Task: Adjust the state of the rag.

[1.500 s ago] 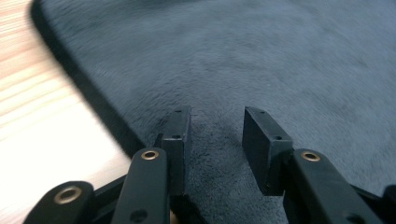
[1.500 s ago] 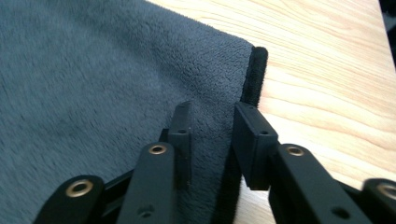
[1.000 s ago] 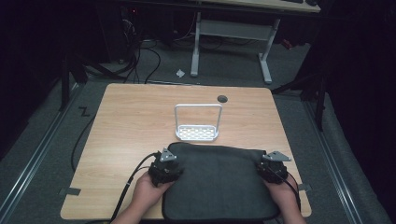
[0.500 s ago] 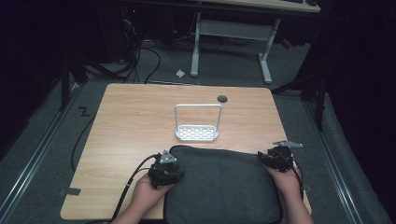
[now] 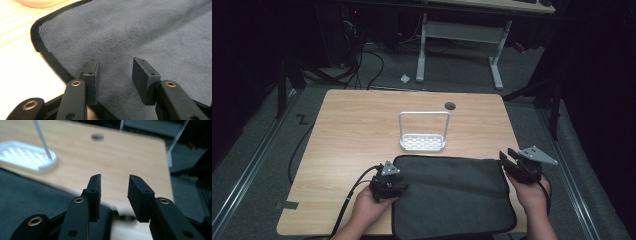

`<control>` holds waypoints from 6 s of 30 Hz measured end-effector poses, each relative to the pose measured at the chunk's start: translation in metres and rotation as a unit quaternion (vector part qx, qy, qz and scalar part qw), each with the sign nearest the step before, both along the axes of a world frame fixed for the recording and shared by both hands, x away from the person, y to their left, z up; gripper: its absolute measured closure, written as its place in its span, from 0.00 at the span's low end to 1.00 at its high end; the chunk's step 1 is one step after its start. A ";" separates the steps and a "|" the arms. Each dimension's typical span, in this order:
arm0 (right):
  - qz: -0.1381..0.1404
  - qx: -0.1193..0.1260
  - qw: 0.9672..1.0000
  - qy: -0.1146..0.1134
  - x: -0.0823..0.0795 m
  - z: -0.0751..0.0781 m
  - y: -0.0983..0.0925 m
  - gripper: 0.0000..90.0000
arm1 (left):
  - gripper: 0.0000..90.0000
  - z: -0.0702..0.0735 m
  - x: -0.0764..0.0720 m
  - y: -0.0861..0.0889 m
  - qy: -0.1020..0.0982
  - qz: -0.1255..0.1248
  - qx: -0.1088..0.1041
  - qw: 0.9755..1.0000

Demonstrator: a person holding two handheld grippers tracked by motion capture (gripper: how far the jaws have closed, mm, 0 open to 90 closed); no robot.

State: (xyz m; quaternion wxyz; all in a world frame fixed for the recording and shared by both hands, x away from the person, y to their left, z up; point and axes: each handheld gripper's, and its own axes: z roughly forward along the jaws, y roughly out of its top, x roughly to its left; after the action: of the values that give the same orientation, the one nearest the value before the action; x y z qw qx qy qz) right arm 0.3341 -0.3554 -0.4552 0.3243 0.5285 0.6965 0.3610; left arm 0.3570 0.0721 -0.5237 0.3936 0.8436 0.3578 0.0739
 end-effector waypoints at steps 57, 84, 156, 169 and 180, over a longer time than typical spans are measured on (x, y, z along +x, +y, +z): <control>0.260 -0.023 0.964 0.058 -0.051 -0.053 0.206 0.60 | 0.86 -0.012 0.085 0.014 -0.013 0.086 -0.098 0.991; 0.373 -0.055 0.921 0.094 -0.084 -0.076 0.288 0.69 | 0.85 -0.012 0.084 0.014 -0.012 0.085 -0.096 0.992; 0.306 -0.006 0.951 -0.036 -0.093 -0.016 0.220 0.92 | 0.97 0.052 0.071 -0.005 -0.045 0.140 -0.174 0.974; 0.253 -0.012 0.967 -0.019 -0.109 -0.030 0.150 0.92 | 0.97 0.038 0.074 -0.079 -0.028 0.117 -0.172 0.978; 0.241 -0.030 0.970 -0.005 -0.113 -0.040 0.134 0.85 | 0.97 0.034 0.080 -0.127 -0.014 0.085 -0.158 0.984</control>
State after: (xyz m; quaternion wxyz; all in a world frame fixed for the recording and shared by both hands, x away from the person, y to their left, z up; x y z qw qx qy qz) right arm 0.2208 -0.2217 -0.4952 0.2469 0.3331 0.8122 0.4105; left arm 0.4372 -0.0548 -0.4897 0.5187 0.7362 0.4304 0.0613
